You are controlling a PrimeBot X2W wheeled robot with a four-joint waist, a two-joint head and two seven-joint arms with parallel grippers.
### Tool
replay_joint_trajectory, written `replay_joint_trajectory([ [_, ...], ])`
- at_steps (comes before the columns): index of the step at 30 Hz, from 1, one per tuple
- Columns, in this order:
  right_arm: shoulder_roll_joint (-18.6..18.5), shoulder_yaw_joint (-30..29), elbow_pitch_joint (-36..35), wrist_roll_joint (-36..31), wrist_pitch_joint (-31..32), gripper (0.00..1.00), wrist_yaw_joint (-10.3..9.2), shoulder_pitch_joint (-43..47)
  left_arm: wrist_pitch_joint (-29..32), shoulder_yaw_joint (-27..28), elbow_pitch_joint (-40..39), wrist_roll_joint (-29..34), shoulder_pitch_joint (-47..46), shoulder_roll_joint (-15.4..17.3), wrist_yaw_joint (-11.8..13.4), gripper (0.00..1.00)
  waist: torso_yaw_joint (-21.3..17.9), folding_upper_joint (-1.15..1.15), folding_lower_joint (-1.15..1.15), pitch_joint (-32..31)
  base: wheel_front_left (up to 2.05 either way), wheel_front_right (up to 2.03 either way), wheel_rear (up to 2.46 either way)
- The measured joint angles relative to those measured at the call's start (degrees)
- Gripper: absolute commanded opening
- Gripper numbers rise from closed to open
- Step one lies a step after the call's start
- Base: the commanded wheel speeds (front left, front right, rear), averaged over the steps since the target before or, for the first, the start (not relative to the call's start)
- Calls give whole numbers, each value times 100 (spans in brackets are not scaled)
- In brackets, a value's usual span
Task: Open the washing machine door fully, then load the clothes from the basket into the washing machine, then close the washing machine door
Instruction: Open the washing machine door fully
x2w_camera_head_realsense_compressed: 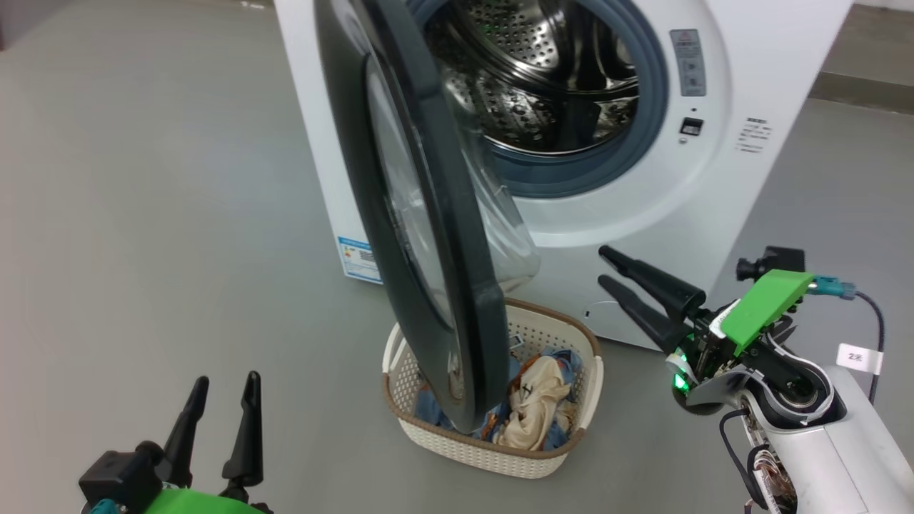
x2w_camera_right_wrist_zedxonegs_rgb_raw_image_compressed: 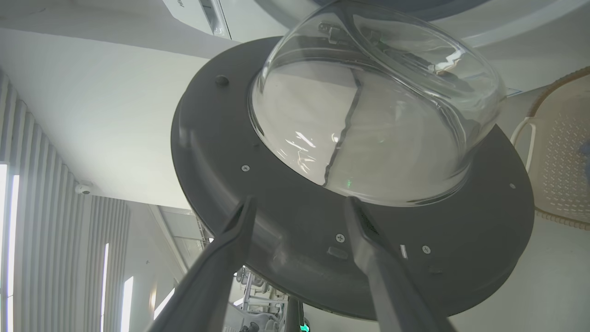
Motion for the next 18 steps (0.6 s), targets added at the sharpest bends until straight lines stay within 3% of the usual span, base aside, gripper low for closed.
replay_joint_trajectory([
  [6,-33,-32,-757,-650,-889,100,0,313,0,20,-8,1,2,8,0,100,-304,1,0,-11,0,0,0],
  [18,-634,649,-1681,-1739,-2640,100,0,989,0,97,-88,104,34,-24,0,100,-1105,0,0,-77,0,0,0],
])
